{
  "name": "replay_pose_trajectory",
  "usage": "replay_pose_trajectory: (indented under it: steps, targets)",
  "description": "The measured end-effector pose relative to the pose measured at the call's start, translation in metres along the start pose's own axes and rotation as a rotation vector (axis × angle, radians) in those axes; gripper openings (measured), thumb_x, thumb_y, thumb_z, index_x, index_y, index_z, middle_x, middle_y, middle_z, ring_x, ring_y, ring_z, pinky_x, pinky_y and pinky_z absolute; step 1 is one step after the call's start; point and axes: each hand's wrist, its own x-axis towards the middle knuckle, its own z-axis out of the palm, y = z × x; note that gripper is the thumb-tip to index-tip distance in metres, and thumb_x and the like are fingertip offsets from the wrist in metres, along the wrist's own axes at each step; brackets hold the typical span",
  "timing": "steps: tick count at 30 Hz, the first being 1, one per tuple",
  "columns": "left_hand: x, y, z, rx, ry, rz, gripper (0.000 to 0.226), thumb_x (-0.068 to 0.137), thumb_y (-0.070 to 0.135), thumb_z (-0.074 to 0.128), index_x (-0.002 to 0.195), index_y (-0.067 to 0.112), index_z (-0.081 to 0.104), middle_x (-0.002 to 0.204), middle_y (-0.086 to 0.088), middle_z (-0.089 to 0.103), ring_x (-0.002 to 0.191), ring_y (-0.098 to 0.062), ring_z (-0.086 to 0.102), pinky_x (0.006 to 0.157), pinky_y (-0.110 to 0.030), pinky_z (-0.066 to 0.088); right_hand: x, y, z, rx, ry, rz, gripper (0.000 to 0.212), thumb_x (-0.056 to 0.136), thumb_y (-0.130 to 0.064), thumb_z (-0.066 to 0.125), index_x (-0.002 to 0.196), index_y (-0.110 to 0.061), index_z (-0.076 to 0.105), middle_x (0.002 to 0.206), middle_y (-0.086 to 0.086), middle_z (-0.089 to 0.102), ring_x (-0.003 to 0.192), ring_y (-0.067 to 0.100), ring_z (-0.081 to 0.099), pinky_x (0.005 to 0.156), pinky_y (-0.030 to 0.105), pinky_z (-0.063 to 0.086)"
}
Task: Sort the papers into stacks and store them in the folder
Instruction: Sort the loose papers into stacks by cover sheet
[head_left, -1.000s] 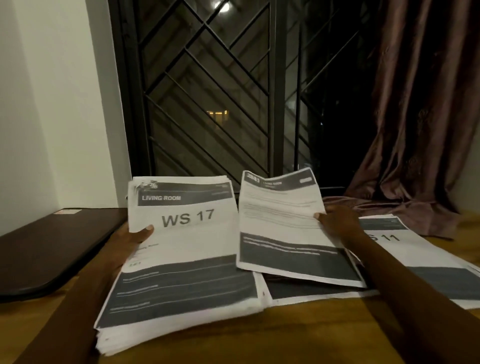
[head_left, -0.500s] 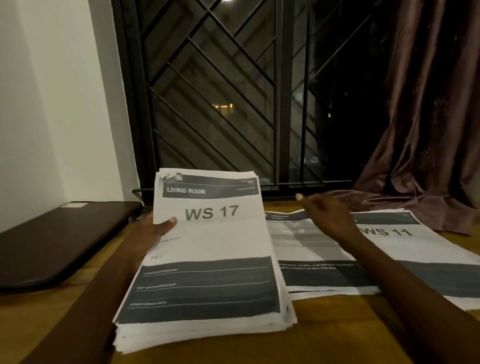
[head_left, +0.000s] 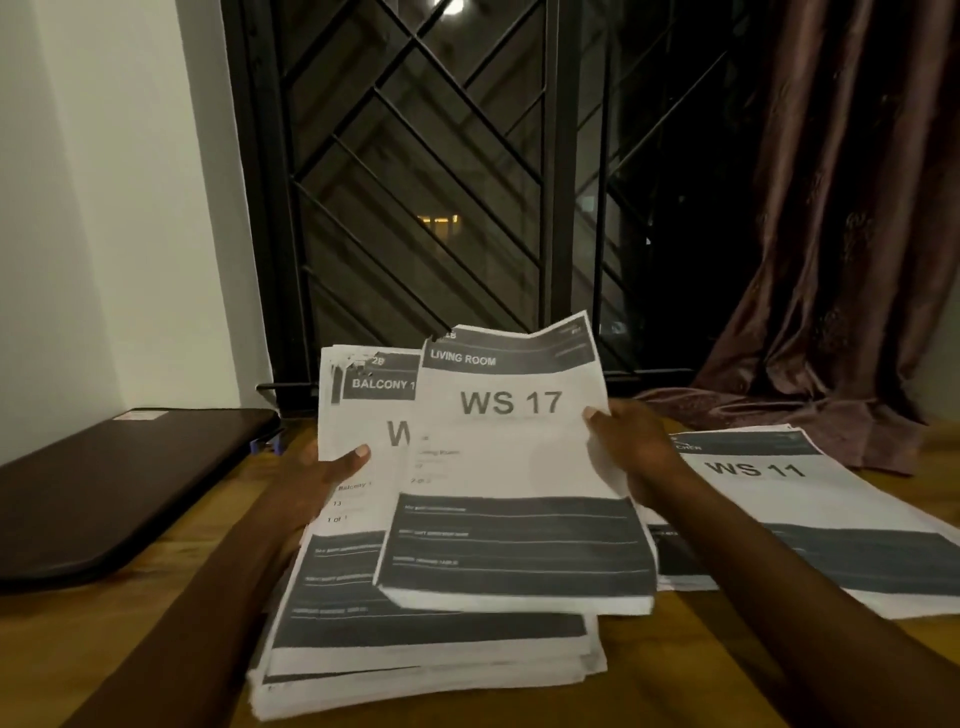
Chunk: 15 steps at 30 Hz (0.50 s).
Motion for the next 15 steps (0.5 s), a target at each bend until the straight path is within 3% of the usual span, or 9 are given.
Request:
replay_pose_trajectory:
  steps: [2,3,5,7,9,11,13,15]
  targets:
    - [0.003,-0.002,-0.003,0.071,0.048,0.034,0.043,0.095,0.006,0.055,0.137,0.005,0.049,0.135,-0.012,0.056,0.113,-0.025,0.062,0.108,-0.04,0.038,0.012,-0.007,-0.034,-0.059,0.066,-0.053,0.018,0.095,-0.021,0.057,0.082,-0.01,0.064,0.074,0.004,0.058,0.072,0.025,0.055,0.066,0.027,0.04]
    - [0.005,-0.002,-0.006,0.077,0.069,0.037,0.044,0.096,0.005,0.053,0.14,0.005,0.045,0.136,-0.01,0.053,0.118,-0.026,0.056,0.105,-0.035,0.036,0.017,-0.011,-0.055,-0.199,0.086,-0.069,0.02,0.095,-0.023,0.057,0.087,-0.007,0.066,0.077,0.008,0.059,0.074,0.026,0.056,0.066,0.027,0.038]
    - [0.009,-0.007,-0.013,0.069,0.115,0.035,0.043,0.096,0.009,0.056,0.138,0.006,0.048,0.134,-0.011,0.055,0.112,-0.028,0.057,0.099,-0.036,0.04,0.03,-0.012,-0.101,-0.6,0.126,-0.032,0.037,0.099,-0.029,0.049,0.109,0.004,0.064,0.103,0.019,0.062,0.098,0.033,0.058,0.077,0.029,0.037]
    - [0.013,-0.012,-0.017,0.047,0.145,0.0,0.037,0.092,0.016,0.062,0.128,0.01,0.056,0.129,-0.017,0.061,0.106,-0.036,0.063,0.098,-0.045,0.047,0.044,0.0,-0.144,-0.969,0.104,0.088,0.049,0.102,-0.035,0.036,0.128,0.002,0.053,0.133,0.021,0.053,0.124,0.032,0.048,0.092,0.027,0.035]
    - [0.011,-0.011,-0.014,0.04,0.168,0.0,0.031,0.092,0.017,0.064,0.122,0.013,0.059,0.128,-0.017,0.062,0.094,-0.036,0.065,0.086,-0.037,0.054,0.058,0.017,-0.182,-1.192,0.081,0.159,0.053,0.102,-0.04,0.035,0.135,-0.001,0.047,0.142,0.016,0.047,0.13,0.028,0.045,0.099,0.025,0.033]
    - [0.011,-0.012,-0.006,0.042,0.171,0.017,0.032,0.094,0.014,0.06,0.126,0.012,0.056,0.126,-0.011,0.06,0.079,-0.026,0.062,0.062,-0.019,0.054,0.067,0.037,-0.208,-1.18,0.13,0.204,0.051,0.097,-0.036,0.051,0.134,-0.002,0.05,0.138,0.016,0.051,0.125,0.03,0.05,0.101,0.029,0.037]
    - [0.007,-0.009,0.002,0.01,0.169,0.03,0.039,0.095,0.009,0.057,0.134,0.004,0.052,0.128,-0.014,0.058,0.081,-0.021,0.063,0.066,-0.017,0.05,0.08,0.058,-0.228,-1.124,0.205,0.238,0.058,0.085,-0.03,0.068,0.134,-0.004,0.05,0.136,0.019,0.051,0.122,0.034,0.05,0.104,0.037,0.039]
    - [0.008,-0.01,0.006,-0.055,0.132,0.034,0.041,0.096,0.005,0.055,0.136,0.0,0.049,0.126,-0.012,0.056,0.065,-0.001,0.067,0.058,-0.01,0.049,0.118,0.102,-0.25,-1.109,0.31,0.272,0.075,0.068,-0.043,0.071,0.134,-0.014,0.051,0.136,0.018,0.049,0.123,0.036,0.047,0.105,0.046,0.038]
